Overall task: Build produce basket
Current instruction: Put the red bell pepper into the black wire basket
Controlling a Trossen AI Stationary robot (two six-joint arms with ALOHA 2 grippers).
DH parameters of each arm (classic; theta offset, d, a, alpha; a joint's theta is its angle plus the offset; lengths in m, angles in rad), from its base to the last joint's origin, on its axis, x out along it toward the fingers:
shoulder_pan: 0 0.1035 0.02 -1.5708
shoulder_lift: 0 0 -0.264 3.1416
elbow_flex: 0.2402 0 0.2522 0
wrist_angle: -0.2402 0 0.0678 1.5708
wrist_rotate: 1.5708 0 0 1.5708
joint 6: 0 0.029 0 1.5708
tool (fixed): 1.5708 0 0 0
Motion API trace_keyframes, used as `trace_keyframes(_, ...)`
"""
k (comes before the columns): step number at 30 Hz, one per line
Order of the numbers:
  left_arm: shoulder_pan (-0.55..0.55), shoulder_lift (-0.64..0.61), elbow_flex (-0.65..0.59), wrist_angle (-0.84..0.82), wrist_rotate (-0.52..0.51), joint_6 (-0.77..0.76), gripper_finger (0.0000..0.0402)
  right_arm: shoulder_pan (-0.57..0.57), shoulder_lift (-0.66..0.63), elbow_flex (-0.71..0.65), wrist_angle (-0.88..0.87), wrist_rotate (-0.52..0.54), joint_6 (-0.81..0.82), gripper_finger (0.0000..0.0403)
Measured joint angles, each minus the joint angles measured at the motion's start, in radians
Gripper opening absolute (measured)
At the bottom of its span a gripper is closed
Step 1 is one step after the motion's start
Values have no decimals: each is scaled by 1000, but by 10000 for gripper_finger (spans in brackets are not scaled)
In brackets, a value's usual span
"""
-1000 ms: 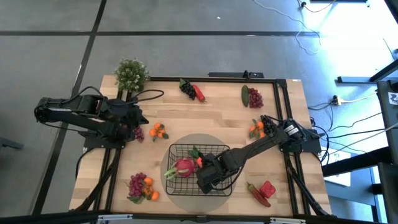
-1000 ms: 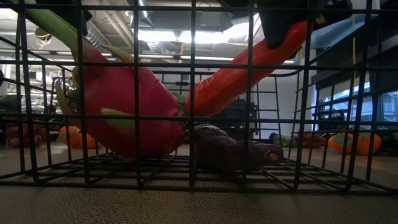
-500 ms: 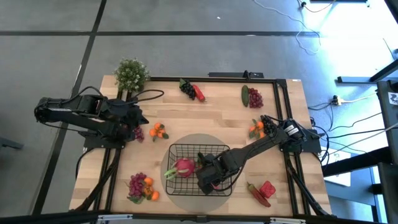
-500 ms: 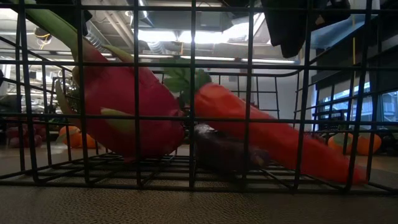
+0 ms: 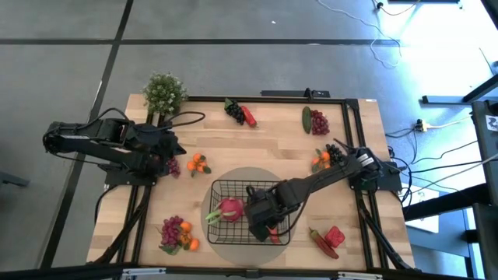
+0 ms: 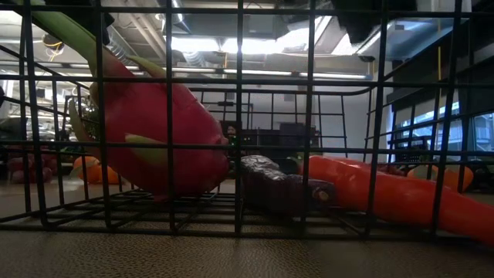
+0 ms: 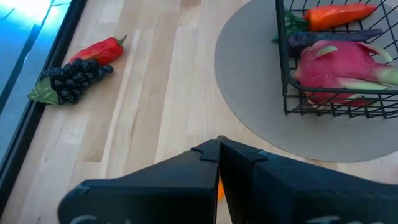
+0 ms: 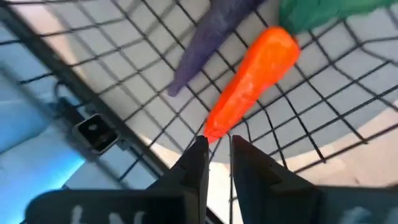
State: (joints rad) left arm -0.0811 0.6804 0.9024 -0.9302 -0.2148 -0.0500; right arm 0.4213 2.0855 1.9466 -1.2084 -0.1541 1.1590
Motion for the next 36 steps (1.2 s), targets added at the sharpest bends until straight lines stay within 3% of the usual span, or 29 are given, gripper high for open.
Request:
trace_keyframes(5, 0, -4, 0, 2, 6, -24, 0, 0, -23, 85, -74, 103, -86, 44)
trace_keyframes(13, 0, -44, 0, 7, 188, -23, 0, 0, -87, 188, -223, 303, -222, 29)
trace_keyframes(19, 0, -99, 0, 54, 295, 8, 0, 3, -168, 192, -336, 441, -218, 27)
trace_keyframes(25, 0, -164, 0, 91, 314, 8, 0, 60, -259, 192, -365, 652, -194, 28)
trace_keyframes(29, 0, -168, 0, 106, 311, 21, 0, 97, -305, 127, -360, 682, -196, 28)
trace_keyframes(36, 0, -185, 1, 135, 296, 21, 0, 129, -522, -217, -354, 626, -71, 28)
